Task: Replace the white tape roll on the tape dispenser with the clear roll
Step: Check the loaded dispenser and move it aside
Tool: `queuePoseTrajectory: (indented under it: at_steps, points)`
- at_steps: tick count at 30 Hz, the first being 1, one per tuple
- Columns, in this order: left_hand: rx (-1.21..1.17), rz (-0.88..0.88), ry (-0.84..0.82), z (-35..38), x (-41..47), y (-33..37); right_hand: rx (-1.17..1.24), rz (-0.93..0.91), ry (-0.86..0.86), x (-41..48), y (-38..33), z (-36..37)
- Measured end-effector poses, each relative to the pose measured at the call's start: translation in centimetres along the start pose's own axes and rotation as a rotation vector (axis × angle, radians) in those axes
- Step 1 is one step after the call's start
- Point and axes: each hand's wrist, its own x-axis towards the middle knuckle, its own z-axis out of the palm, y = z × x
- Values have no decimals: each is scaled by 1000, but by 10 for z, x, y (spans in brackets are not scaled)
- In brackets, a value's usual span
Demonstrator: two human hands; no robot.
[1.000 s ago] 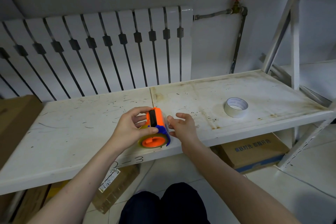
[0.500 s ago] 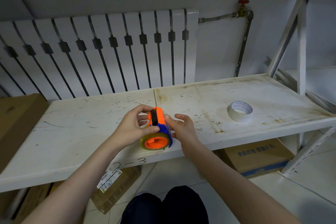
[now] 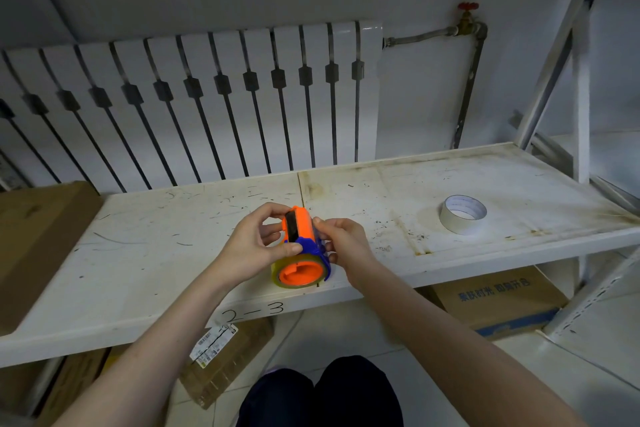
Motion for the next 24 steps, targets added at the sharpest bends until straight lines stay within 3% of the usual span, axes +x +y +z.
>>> queuePoseTrajectory:
  at_steps: [8, 11, 13, 15, 18, 22, 24]
  points:
    - [-29, -8, -3, -3, -5, -2, -131, 84, 104, 5, 15, -7]
    - [-36, -11, 7, -3, -4, -3, -280, -259, 181, -6, 10, -11]
    - [-51, -11, 32, -3, -3, -4, -321, -507, 11, -24, 3, -10]
    - [-82, -8, 58, -3, -2, -5, -410, -594, -249, -38, 7, -6]
    - [-96, -12, 81, -3, -2, -8, -492, -537, -412, -37, 28, -5]
    - [-124, -52, 131, -8, -3, -11, -527, -332, -350, -26, 20, -15]
    - [-134, -61, 132, -9, -2, -11, -527, -337, -293, -22, 7, -16]
